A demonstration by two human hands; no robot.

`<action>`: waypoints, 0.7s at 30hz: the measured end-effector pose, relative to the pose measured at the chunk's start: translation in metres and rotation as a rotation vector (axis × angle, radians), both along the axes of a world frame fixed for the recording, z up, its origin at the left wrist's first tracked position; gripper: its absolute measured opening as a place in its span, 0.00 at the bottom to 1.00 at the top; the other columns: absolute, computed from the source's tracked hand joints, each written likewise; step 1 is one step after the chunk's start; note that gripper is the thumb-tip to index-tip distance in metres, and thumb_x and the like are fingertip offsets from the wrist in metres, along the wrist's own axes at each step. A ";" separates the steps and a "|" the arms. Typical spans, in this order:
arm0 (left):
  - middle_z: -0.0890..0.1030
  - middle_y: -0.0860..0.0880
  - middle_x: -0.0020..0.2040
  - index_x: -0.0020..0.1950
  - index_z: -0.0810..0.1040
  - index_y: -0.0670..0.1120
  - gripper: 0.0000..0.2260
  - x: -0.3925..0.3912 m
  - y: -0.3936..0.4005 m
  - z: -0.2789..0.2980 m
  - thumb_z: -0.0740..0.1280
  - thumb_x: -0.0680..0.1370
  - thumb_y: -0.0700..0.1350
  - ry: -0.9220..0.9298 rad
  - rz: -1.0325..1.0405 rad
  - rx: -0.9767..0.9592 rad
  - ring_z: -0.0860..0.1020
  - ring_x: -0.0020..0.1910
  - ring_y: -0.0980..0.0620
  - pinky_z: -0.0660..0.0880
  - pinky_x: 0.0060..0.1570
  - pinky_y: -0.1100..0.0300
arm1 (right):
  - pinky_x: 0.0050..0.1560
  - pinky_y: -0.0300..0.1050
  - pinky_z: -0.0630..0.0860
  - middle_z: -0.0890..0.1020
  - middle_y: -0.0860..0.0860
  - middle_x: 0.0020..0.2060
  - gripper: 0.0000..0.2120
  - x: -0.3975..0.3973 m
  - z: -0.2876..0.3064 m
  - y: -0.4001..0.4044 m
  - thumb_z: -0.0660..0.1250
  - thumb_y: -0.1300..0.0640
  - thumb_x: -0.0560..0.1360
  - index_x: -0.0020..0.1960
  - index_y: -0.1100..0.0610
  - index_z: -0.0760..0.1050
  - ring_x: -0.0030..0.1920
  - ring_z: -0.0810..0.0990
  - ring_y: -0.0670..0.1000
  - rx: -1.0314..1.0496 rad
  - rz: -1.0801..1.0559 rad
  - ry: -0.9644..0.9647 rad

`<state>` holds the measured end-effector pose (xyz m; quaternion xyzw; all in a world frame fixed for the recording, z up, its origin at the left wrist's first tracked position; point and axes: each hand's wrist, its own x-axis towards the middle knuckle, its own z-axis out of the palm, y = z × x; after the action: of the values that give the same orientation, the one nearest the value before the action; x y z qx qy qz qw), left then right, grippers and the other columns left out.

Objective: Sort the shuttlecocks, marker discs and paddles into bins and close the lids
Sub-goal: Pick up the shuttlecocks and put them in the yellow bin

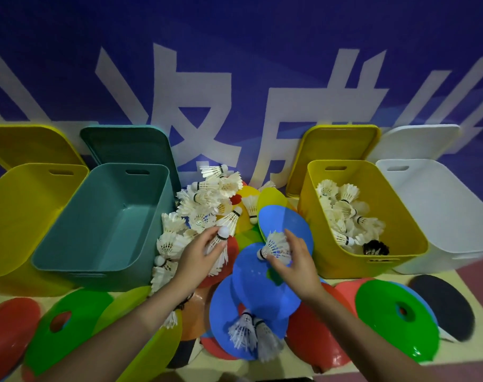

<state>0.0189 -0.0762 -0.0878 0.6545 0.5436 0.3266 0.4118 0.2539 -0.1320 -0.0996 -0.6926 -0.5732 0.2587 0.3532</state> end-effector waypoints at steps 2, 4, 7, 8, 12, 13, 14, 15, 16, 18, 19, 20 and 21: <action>0.73 0.63 0.61 0.66 0.72 0.55 0.16 0.015 -0.001 0.002 0.66 0.78 0.49 -0.050 -0.019 -0.025 0.70 0.61 0.65 0.68 0.59 0.65 | 0.59 0.39 0.67 0.70 0.53 0.64 0.37 0.010 0.002 -0.003 0.72 0.48 0.72 0.74 0.56 0.61 0.64 0.71 0.51 0.005 -0.050 0.003; 0.75 0.62 0.60 0.65 0.73 0.56 0.16 0.029 0.000 0.001 0.67 0.78 0.50 -0.082 -0.029 -0.015 0.72 0.61 0.63 0.71 0.60 0.61 | 0.59 0.37 0.65 0.71 0.54 0.63 0.36 0.019 0.006 -0.006 0.73 0.51 0.72 0.74 0.57 0.62 0.64 0.71 0.51 0.022 -0.075 0.000; 0.75 0.65 0.58 0.63 0.73 0.60 0.14 0.057 0.001 0.006 0.66 0.78 0.50 -0.146 -0.044 -0.024 0.72 0.59 0.66 0.71 0.56 0.64 | 0.56 0.33 0.65 0.71 0.52 0.61 0.34 0.036 0.016 -0.008 0.73 0.52 0.72 0.73 0.57 0.64 0.59 0.71 0.45 0.060 -0.097 0.013; 0.75 0.68 0.57 0.60 0.72 0.63 0.14 0.069 0.001 0.011 0.66 0.78 0.49 -0.172 -0.057 -0.027 0.72 0.58 0.69 0.70 0.55 0.67 | 0.56 0.32 0.64 0.71 0.51 0.61 0.33 0.044 0.020 -0.008 0.73 0.52 0.72 0.73 0.56 0.64 0.58 0.70 0.43 0.081 -0.109 0.013; 0.77 0.61 0.57 0.61 0.71 0.63 0.12 0.120 0.006 0.029 0.64 0.79 0.50 -0.215 -0.108 -0.049 0.75 0.56 0.64 0.73 0.52 0.64 | 0.60 0.38 0.65 0.71 0.47 0.61 0.31 0.089 0.037 -0.006 0.72 0.51 0.72 0.72 0.53 0.65 0.61 0.69 0.43 0.138 -0.181 0.039; 0.77 0.58 0.57 0.63 0.71 0.60 0.13 0.133 0.007 0.030 0.64 0.79 0.50 -0.229 -0.110 -0.054 0.76 0.56 0.62 0.74 0.53 0.62 | 0.59 0.40 0.66 0.72 0.47 0.61 0.31 0.103 0.040 -0.006 0.72 0.51 0.73 0.72 0.53 0.65 0.61 0.69 0.43 0.146 -0.219 0.056; 0.78 0.56 0.57 0.64 0.71 0.57 0.13 0.146 0.008 0.031 0.64 0.80 0.50 -0.242 -0.106 -0.058 0.76 0.55 0.60 0.74 0.53 0.61 | 0.60 0.42 0.68 0.72 0.48 0.62 0.30 0.119 0.043 -0.008 0.72 0.51 0.73 0.72 0.53 0.66 0.62 0.70 0.45 0.155 -0.269 0.068; 0.78 0.55 0.57 0.65 0.72 0.56 0.14 0.159 0.007 0.030 0.64 0.80 0.49 -0.249 -0.096 -0.057 0.77 0.55 0.59 0.74 0.54 0.60 | 0.61 0.44 0.69 0.73 0.50 0.63 0.30 0.136 0.044 -0.009 0.71 0.50 0.73 0.72 0.53 0.66 0.63 0.71 0.47 0.156 -0.322 0.066; 0.79 0.54 0.57 0.65 0.72 0.54 0.14 0.171 0.006 0.028 0.64 0.80 0.50 -0.245 -0.088 -0.052 0.77 0.55 0.57 0.74 0.54 0.58 | 0.62 0.48 0.70 0.73 0.52 0.64 0.30 0.153 0.044 -0.010 0.71 0.49 0.73 0.72 0.54 0.66 0.64 0.71 0.50 0.141 -0.367 0.055; 0.79 0.53 0.55 0.65 0.73 0.52 0.14 0.191 0.004 0.023 0.63 0.79 0.50 -0.214 -0.074 -0.050 0.78 0.54 0.54 0.75 0.54 0.55 | 0.63 0.51 0.70 0.72 0.55 0.66 0.31 0.188 0.039 -0.008 0.70 0.48 0.73 0.72 0.55 0.65 0.64 0.72 0.54 0.046 -0.408 0.018; 0.79 0.53 0.54 0.65 0.73 0.52 0.15 0.200 0.003 0.022 0.63 0.79 0.51 -0.193 -0.065 -0.051 0.78 0.53 0.53 0.75 0.52 0.55 | 0.62 0.51 0.70 0.72 0.56 0.66 0.32 0.204 0.037 -0.004 0.70 0.47 0.73 0.72 0.55 0.65 0.64 0.72 0.55 -0.023 -0.397 -0.011; 0.79 0.53 0.53 0.66 0.73 0.51 0.15 0.208 0.002 0.021 0.63 0.79 0.51 -0.173 -0.053 -0.052 0.78 0.53 0.53 0.75 0.51 0.57 | 0.60 0.50 0.71 0.73 0.56 0.65 0.32 0.217 0.035 0.002 0.70 0.45 0.73 0.72 0.55 0.65 0.63 0.73 0.56 -0.095 -0.363 -0.055; 0.79 0.53 0.52 0.66 0.73 0.51 0.15 0.214 0.000 0.022 0.63 0.80 0.50 -0.164 -0.041 -0.052 0.78 0.52 0.53 0.74 0.49 0.60 | 0.58 0.49 0.71 0.74 0.56 0.65 0.32 0.226 0.034 0.008 0.70 0.45 0.73 0.72 0.55 0.66 0.62 0.74 0.56 -0.157 -0.303 -0.105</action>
<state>0.2330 -0.0758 -0.0661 0.6255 0.5028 0.3564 0.4784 0.4801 -0.1236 -0.0658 -0.8090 -0.4580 0.2099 0.3028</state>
